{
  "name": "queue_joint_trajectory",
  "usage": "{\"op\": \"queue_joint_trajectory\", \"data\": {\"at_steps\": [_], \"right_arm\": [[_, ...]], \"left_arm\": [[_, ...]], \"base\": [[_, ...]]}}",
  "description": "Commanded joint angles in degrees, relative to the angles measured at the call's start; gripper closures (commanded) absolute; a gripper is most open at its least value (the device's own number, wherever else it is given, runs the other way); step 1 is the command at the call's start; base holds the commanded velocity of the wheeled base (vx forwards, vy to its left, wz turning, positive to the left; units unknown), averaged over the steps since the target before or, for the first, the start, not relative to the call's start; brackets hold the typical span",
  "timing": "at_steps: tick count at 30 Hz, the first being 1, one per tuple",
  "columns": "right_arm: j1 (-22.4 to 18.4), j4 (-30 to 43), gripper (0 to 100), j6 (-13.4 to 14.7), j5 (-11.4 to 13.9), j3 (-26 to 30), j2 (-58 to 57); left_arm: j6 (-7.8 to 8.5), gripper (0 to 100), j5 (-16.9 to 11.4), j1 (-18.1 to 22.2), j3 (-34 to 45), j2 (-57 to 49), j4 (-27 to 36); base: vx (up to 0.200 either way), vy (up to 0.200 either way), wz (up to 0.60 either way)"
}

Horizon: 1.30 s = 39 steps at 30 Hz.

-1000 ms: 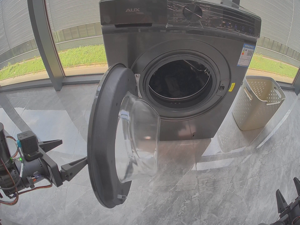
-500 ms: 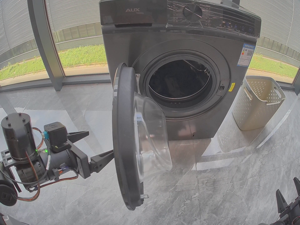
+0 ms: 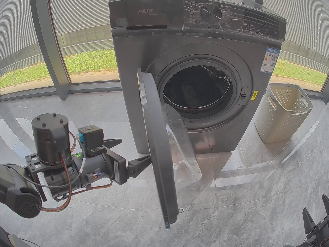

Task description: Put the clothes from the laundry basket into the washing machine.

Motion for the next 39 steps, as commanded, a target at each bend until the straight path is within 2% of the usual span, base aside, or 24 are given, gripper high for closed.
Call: {"op": "queue_joint_trajectory", "data": {"at_steps": [1,7,13,14,15,16,18,33,39], "right_arm": [[0.02,0.02,0,-0.02,0.04,0.57,-0.93],[0.02,0.02,0,-0.02,0.04,0.57,-0.93],[0.02,0.02,0,-0.02,0.04,0.57,-0.93],[0.02,0.02,0,-0.02,0.04,0.57,-0.93],[0.02,0.02,0,-0.02,0.04,0.57,-0.93],[0.02,0.02,0,-0.02,0.04,0.57,-0.93],[0.02,0.02,0,-0.02,0.04,0.57,-0.93],[0.02,0.02,0,-0.02,0.04,0.48,-0.93],[0.02,0.02,0,-0.02,0.04,0.48,-0.93]], "left_arm": [[-0.13,0,0.36,-0.64,-2.02,4.90,-3.12],[-1.09,0,2.29,-1.87,-3.69,9.21,-7.43],[-1.27,0,2.55,-2.57,-5.97,11.41,-7.78],[-1.97,0,2.55,-2.66,-7.11,11.94,-7.95],[-1.97,0,2.55,-2.66,-7.11,11.94,-7.95],[-3.20,0,2.64,-2.66,-8.96,12.81,-7.95],[-3.73,0,2.55,-2.66,-10.54,13.96,-8.04],[-4.17,0,2.73,-2.57,-21.09,21.60,-8.83],[-4.17,0,3.70,-2.57,-24.95,23.89,-8.83]], "base": [[0.000,0.000,0.00],[0.000,0.000,0.00],[0.000,0.000,0.00],[0.000,0.000,0.00],[0.000,0.000,0.00],[0.000,0.000,0.00],[0.000,0.000,0.00],[0.000,0.000,0.00],[0.000,0.000,0.00]]}}
